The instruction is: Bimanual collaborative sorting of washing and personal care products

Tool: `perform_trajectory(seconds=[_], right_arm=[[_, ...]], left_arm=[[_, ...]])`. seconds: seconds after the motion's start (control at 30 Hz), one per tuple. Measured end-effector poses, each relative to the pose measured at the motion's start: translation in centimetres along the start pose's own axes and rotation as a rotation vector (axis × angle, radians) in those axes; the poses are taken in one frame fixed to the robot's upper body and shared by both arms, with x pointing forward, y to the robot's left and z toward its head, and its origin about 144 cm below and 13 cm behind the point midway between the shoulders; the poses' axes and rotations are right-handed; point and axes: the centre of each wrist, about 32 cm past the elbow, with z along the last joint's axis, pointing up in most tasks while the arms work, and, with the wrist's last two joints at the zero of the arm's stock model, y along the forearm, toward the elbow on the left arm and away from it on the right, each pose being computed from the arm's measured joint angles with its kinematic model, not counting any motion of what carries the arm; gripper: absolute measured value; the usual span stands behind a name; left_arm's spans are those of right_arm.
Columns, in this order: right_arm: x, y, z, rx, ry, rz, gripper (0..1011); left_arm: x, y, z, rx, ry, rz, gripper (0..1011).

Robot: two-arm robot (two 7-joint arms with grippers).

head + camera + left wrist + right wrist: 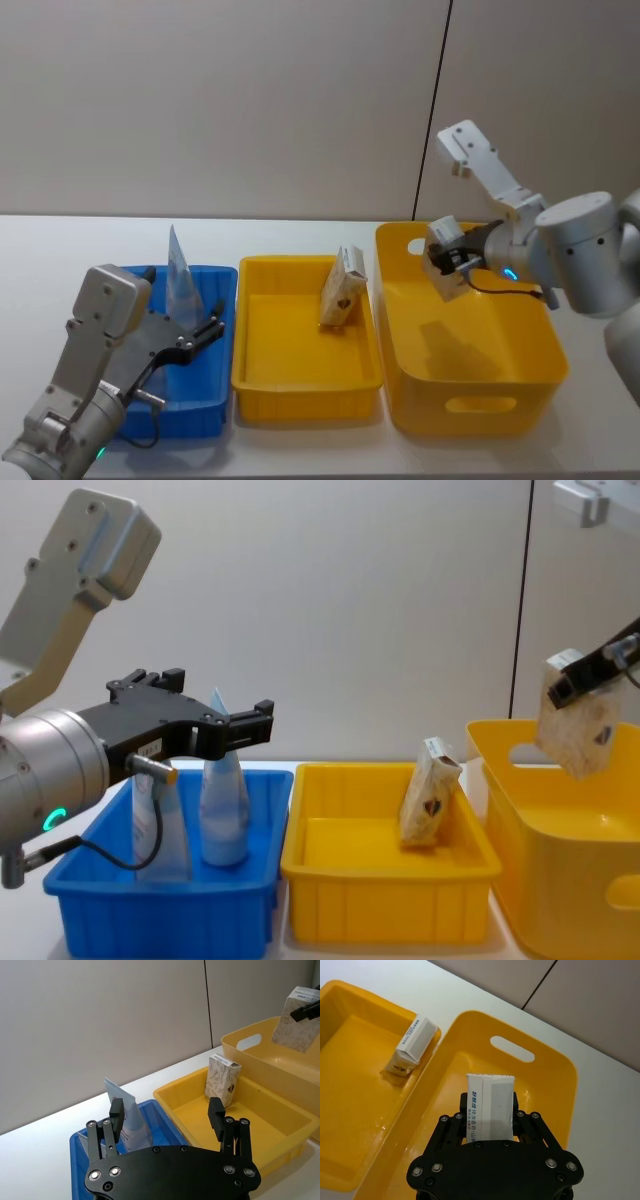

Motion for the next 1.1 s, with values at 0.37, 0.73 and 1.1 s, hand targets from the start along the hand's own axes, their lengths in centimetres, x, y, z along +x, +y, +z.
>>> perform_trajectory(seconds=[0.37, 0.73, 1.1], right_arm=[[0.9, 0.0, -0.9, 0.045, 0.023, -0.005, 362], [1.3, 0.0, -1.2, 0.066, 0.032, -0.006, 455], [1.5, 0.0, -1.4, 0.074, 0.036, -0.006, 806]], left_arm=[[0.0, 0.0, 0.0, 0.000, 0.000, 0.000, 1001], [0.0, 0.0, 0.0, 0.000, 0.000, 0.000, 1001], [0.3, 0.0, 0.4, 0.000, 0.007, 0.000, 1001]])
